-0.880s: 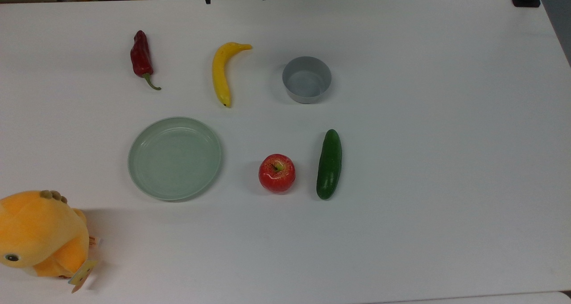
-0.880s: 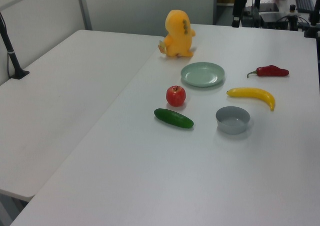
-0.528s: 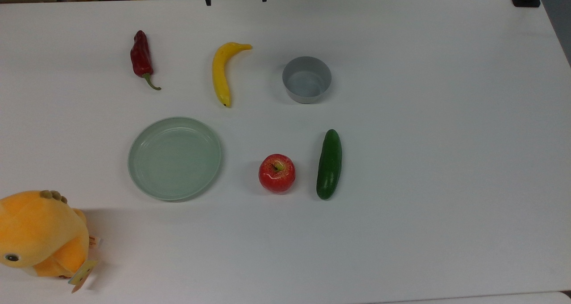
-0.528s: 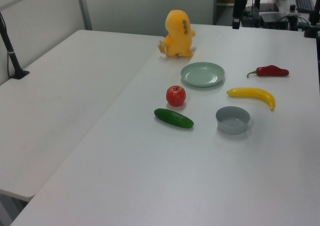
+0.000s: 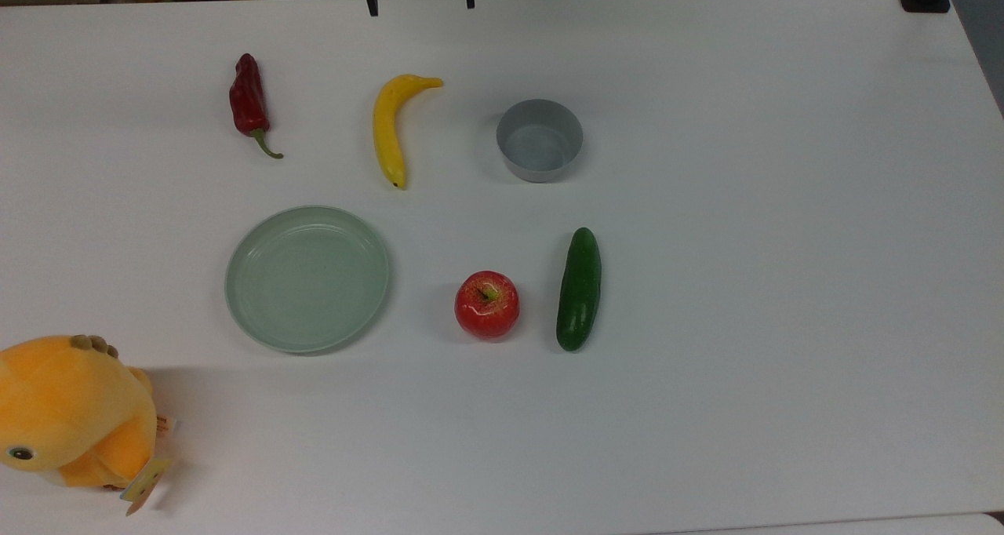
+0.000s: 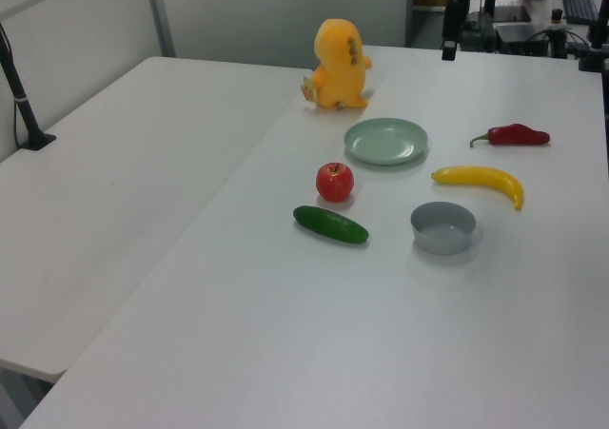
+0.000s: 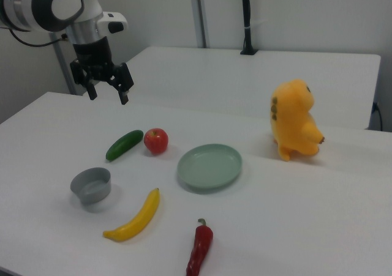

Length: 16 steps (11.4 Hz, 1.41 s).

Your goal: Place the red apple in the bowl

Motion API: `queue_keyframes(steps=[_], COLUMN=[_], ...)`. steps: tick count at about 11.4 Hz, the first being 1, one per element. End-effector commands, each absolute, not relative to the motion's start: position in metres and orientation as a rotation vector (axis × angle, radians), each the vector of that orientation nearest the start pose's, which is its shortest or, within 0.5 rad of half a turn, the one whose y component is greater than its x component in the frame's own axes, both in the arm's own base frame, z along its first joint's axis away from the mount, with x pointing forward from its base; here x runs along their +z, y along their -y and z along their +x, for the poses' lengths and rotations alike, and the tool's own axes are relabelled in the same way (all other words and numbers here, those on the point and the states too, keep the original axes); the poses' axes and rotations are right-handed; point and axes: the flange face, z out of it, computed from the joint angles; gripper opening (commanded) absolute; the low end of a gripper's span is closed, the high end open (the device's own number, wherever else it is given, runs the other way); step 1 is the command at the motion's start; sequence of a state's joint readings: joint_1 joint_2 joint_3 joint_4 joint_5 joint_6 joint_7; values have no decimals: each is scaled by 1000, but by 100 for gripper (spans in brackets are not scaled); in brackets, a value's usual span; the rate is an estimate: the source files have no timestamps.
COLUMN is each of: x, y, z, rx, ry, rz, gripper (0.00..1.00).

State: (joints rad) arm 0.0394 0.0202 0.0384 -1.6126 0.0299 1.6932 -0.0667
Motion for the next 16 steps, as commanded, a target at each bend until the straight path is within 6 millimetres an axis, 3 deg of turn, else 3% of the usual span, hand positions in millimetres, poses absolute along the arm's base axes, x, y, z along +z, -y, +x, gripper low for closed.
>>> queue_keyframes(steps=[1,4,7,12,16], x=[584,573,534,460,418], y=[-53,-64,-76,-106,-110], z=[601,640,674,698,714], rx=[-210,-374,-484,-431,-473], ry=[213,224,171,215,225], rz=[-3082,-3061,-3039,-3046,-3049], gripper=[100,100,100,100,100])
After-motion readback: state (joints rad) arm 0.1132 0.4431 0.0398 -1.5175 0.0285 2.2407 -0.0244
